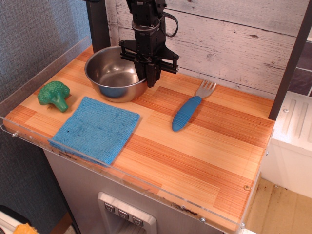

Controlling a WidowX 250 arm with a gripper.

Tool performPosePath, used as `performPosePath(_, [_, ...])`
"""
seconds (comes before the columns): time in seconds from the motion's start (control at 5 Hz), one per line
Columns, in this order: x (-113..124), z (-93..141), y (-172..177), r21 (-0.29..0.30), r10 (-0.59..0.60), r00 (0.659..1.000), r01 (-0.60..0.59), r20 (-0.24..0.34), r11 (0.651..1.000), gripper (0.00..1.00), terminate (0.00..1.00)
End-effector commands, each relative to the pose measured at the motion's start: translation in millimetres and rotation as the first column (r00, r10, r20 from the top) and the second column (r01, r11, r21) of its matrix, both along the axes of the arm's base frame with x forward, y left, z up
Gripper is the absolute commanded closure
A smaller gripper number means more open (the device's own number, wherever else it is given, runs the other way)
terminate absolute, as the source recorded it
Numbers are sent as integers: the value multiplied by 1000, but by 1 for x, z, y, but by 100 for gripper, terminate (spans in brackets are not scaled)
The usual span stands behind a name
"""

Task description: Place the bowl on the front right corner of the table

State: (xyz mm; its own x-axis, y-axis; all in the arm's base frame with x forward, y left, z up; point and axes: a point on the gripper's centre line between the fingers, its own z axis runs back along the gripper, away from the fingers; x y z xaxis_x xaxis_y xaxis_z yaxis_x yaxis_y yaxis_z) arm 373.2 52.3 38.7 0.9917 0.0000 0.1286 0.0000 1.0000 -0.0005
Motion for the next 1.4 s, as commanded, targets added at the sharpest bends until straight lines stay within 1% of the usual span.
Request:
performPosePath(0.0, [-2,32,4,26,-35,997,33,70,999,100,0])
performPosePath(0.2, [-10,78,0,46,-127,977,121,172,992,100,0])
performPosePath(0.4, [-31,127,-18,85,-251,915,236,315,968,100,0])
performPosePath(0.6, [-78,149,-54,101,-331,889,316,317,944,100,0])
performPosePath(0.8, [-124,137,-97,65,-351,903,346,246,936,100,0])
performPosePath(1.0, [-155,108,-129,0,-297,949,298,110,954,100,0])
performPosePath(1.2, [-161,86,-149,13,-325,945,325,31,946,100,0])
